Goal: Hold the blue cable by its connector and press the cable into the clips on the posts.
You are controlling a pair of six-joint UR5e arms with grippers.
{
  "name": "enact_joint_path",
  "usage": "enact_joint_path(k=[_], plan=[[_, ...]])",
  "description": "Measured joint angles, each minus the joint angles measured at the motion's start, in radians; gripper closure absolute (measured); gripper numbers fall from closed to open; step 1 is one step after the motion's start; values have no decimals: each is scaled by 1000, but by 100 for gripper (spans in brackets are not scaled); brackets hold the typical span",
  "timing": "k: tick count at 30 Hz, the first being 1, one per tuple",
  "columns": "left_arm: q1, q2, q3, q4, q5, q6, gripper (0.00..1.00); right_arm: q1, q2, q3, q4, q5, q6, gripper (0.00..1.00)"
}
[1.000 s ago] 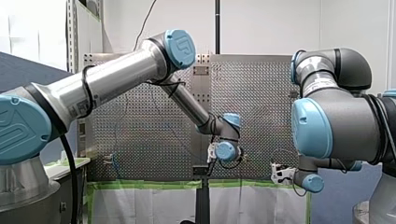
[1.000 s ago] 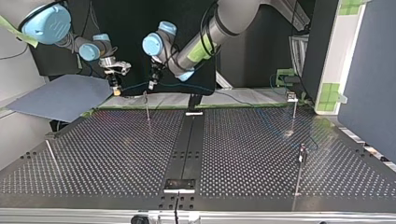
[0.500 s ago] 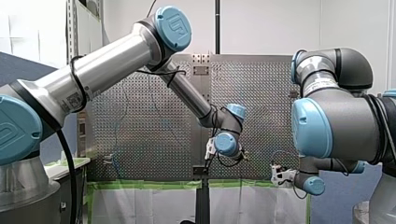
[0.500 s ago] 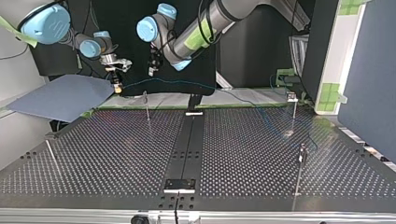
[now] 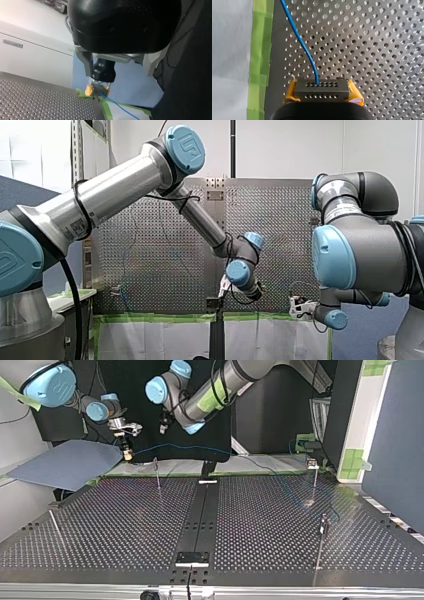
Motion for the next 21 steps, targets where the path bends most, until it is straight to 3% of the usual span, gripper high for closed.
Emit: enact_joint_path(k=[5, 14, 21], plan=[[10, -1, 45, -46, 32, -46, 2, 0, 0, 0, -18, -7, 14, 100], [44, -9, 127, -127, 30, -127, 2, 2, 1, 0, -25, -8, 22, 100], [63, -49, 178, -179, 17, -171, 2, 3, 1, 0, -25, -8, 23, 100]])
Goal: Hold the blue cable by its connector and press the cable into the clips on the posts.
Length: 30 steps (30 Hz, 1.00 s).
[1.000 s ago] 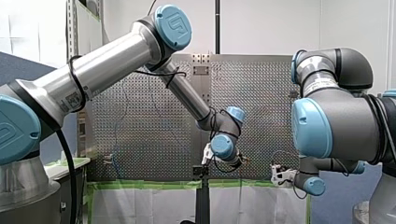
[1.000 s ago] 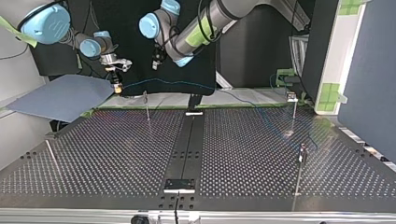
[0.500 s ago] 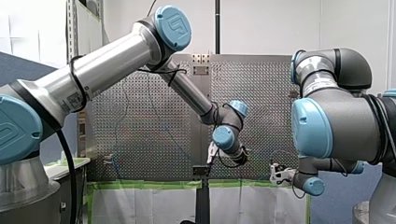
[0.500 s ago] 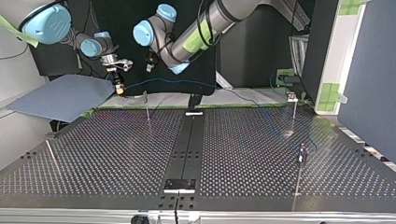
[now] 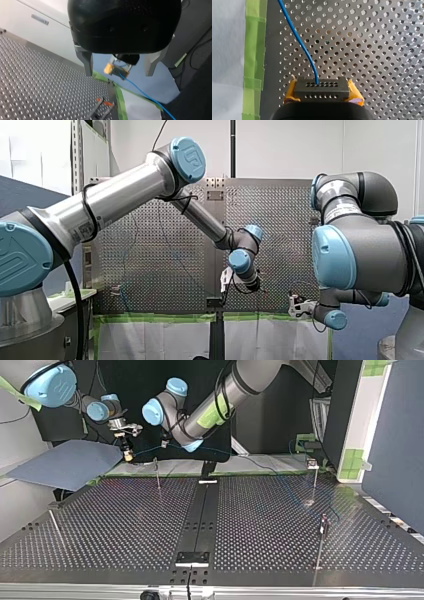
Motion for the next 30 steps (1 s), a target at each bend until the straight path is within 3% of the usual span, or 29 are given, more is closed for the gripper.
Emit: enact_joint_path(k=[7, 12, 19, 30], plan=[[9, -56, 56, -56, -45, 26, 2, 0, 0, 0, -6, 1, 10, 100], [21, -95, 95, -95, -54, 35, 2, 1, 1, 0, -19, 3, 23, 100], [31, -157, 164, -164, -56, 43, 2, 2, 0, 0, -24, 9, 27, 100], [49, -170, 250, -250, -49, 55, 2, 3, 1, 0, -22, 9, 26, 100]])
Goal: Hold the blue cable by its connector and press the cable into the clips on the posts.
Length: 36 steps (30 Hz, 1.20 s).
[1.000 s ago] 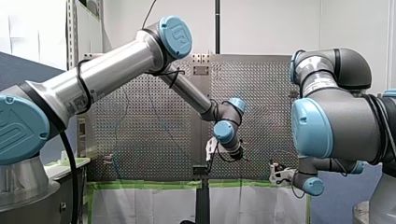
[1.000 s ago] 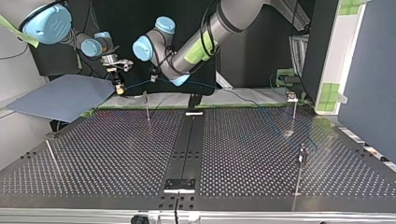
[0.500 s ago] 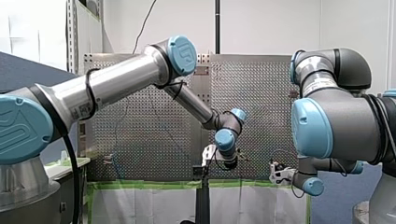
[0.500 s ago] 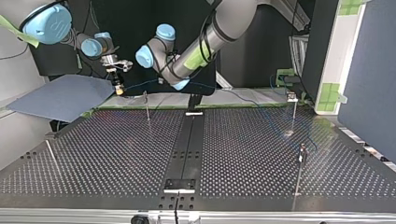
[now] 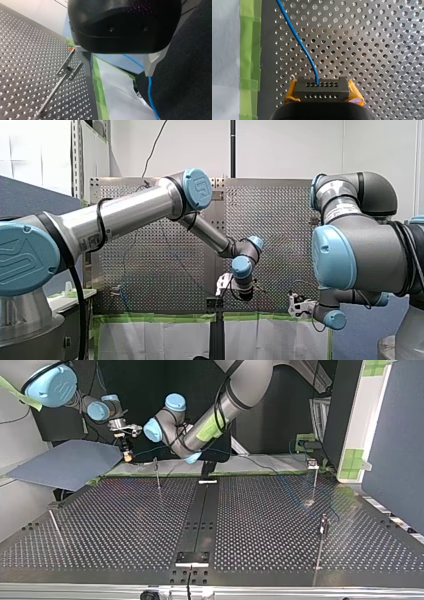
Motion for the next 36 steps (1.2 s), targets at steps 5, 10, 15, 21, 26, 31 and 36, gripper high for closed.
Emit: enact_joint_path(k=[5, 10, 15, 21, 26, 31, 36], plan=[[12, -1, 44, -44, 0, 1, 2, 2, 0, 0, 1, 0, 0, 100], [15, -27, 87, -87, 7, 17, 2, 4, 0, 0, 1, 0, 0, 100], [13, -67, 125, -130, 3, 38, 2, 5, 0, 0, 2, 0, 0, 100], [13, -107, 121, -185, -5, 39, 2, 5, 0, 0, 1, 0, 0, 100], [11, -112, 120, -227, -2, 32, 2, 5, 0, 0, 1, 0, 0, 100], [12, -112, 133, -277, 2, 21, 2, 5, 0, 0, 2, 0, 0, 100], [8, -112, 152, -327, 6, 2, 2, 5, -1, 0, 2, 0, 0, 100]])
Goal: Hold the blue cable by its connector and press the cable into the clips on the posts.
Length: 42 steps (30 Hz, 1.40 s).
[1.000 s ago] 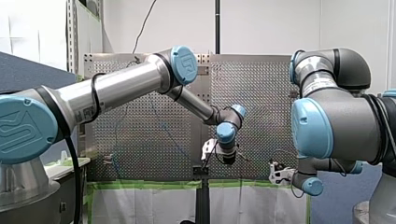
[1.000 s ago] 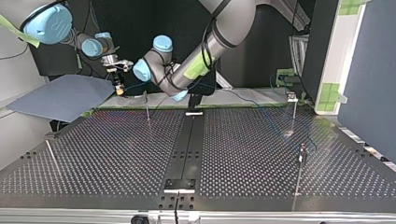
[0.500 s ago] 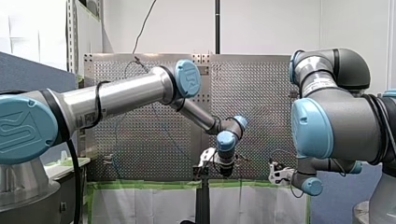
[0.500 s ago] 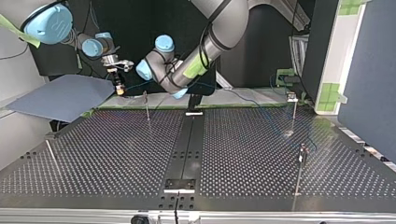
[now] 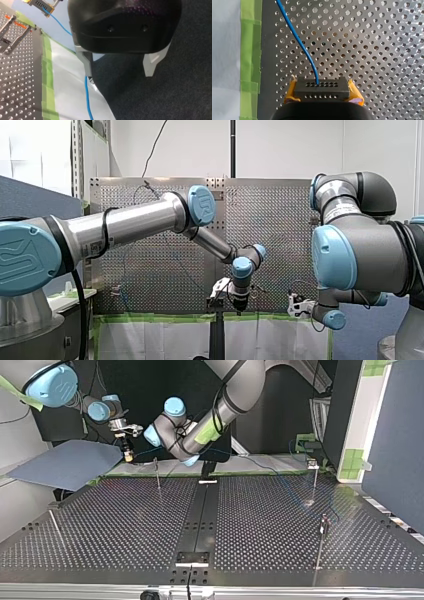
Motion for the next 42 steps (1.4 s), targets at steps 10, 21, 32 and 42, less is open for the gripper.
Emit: enact_joint_path(k=[10, 21, 32, 42], plan=[[-5, -1, 77, -37, 26, -51, 2, 1, 0, 0, -1, 0, 0, 100], [14, -5, 116, 8, 32, -87, 2, 4, 0, 0, 0, -2, -1, 100], [31, -46, 117, -20, 70, -82, 2, 10, 0, 0, 2, -2, -1, 100], [41, -77, 117, -15, 94, -81, 2, 11, 0, 0, 0, -3, -2, 100]])
